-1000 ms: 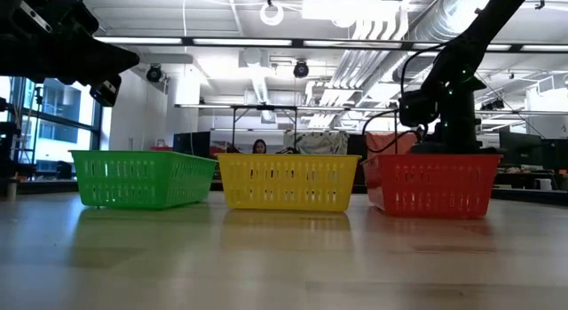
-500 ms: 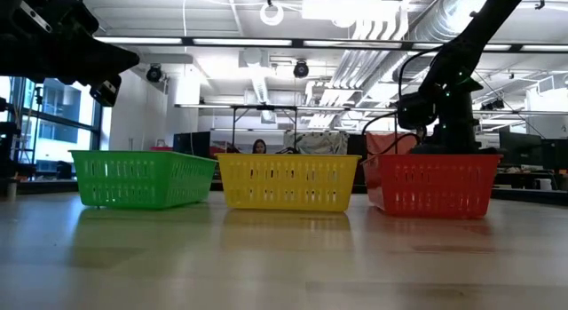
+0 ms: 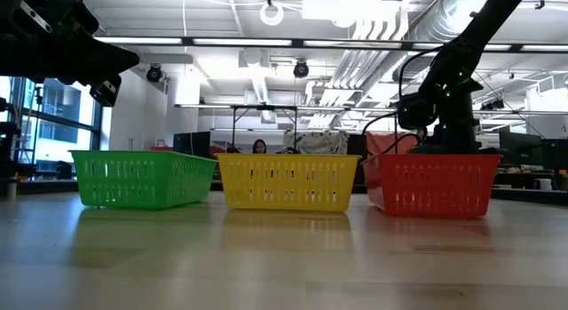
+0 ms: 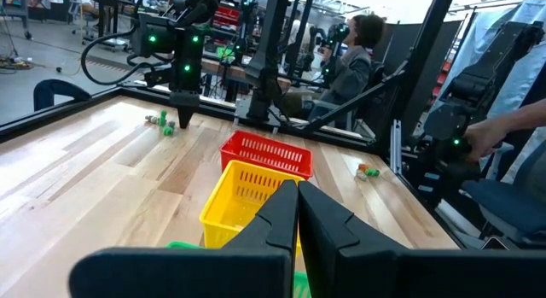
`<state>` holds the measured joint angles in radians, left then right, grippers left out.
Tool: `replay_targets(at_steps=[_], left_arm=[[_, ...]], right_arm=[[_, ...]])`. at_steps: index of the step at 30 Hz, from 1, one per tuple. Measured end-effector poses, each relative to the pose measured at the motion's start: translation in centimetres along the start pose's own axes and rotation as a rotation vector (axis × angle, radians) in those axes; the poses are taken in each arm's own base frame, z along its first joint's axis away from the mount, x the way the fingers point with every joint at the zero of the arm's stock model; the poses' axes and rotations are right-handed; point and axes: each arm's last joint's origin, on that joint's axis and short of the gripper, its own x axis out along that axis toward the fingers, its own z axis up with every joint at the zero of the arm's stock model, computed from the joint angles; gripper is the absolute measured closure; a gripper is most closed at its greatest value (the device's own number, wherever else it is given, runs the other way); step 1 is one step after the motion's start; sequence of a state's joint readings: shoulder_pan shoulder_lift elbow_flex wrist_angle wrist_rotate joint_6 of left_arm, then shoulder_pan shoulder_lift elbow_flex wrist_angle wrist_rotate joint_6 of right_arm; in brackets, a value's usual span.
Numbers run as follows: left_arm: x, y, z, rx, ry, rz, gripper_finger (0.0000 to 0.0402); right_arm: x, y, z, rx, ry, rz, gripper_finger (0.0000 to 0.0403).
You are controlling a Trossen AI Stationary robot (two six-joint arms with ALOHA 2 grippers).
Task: Sort Halloween decoration
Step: Put the orange pumpkin toy into the red basket
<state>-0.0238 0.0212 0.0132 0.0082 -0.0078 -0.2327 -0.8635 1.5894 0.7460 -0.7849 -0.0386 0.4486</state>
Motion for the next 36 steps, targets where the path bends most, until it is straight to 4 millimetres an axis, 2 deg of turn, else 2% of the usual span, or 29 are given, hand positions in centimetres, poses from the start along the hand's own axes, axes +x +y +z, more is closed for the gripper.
replay_targets(at_steps=[9,22,29,36], left_arm=[[0.0,0.0,0.0,0.0,0.001,0.0,0.0398],[0.0,0.0,0.0,0.0,0.0,0.0,0.0398],[0.0,0.0,0.0,0.0,0.001,0.0,0.0398],[0.0,0.0,0.0,0.0,0.001,0.0,0.0398]], right_arm=[[-0.7,0.2,0.4,-0.028,-0.025,0.011,0.0312],[-4.4,0.6,0.9,-0.074,-0.126,0.067,0.0312],[-9.4,1.7,1.0,-0.143,-0.257,0.28,0.0312],[-15.3,4.6,-0.5,-0.384,-0.428,0.677,0.0312]])
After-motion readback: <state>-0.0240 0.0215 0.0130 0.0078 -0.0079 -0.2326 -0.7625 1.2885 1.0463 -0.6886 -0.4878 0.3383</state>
